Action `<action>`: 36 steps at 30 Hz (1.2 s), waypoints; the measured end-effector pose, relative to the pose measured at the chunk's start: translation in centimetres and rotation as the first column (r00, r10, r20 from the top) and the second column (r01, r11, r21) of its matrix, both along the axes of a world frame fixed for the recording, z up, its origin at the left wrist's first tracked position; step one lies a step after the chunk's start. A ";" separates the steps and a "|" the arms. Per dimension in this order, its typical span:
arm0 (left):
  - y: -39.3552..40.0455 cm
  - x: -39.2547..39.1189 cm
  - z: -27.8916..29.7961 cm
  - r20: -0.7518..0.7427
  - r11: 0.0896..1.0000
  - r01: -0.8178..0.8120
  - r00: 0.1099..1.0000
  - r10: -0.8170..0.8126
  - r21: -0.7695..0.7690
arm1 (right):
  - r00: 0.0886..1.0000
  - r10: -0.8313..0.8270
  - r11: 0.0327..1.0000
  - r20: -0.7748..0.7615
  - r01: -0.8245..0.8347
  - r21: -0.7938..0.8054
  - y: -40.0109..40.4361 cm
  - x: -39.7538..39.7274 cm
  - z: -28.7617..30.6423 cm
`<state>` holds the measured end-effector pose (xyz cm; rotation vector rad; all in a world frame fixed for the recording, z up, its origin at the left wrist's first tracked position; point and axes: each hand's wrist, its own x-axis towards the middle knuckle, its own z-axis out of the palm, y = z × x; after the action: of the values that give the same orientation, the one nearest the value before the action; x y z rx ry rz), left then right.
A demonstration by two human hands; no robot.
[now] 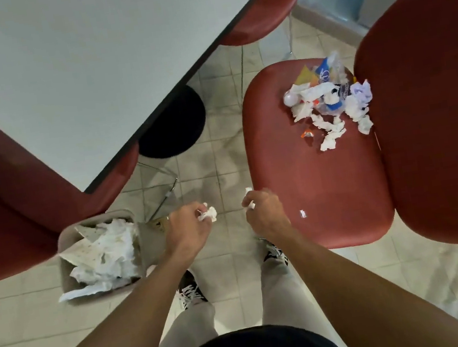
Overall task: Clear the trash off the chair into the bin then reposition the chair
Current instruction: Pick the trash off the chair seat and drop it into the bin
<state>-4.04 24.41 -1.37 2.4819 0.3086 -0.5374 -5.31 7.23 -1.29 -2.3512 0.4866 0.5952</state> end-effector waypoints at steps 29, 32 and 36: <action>23.9 -8.0 -3.7 0.031 0.910 -0.411 0.910 0.413 -0.048 | 0.949 0.311 0.936 -0.054 -0.296 0.191 26.0 -3.0 -3.7; 22.6 -7.4 -3.5 0.047 0.906 -0.421 0.905 0.422 -0.037 | 0.957 0.289 0.946 -0.041 -0.278 0.167 23.7 -2.4 -4.3; 19.6 -5.7 -2.7 0.099 0.926 -0.377 0.921 0.378 -0.025 | 0.966 0.254 0.958 -0.052 -0.244 0.150 19.9 -1.6 -4.9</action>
<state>-9.77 44.05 -4.09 2.3496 0.7248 -0.2478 -6.92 27.11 -6.14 -2.2762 0.1709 0.8041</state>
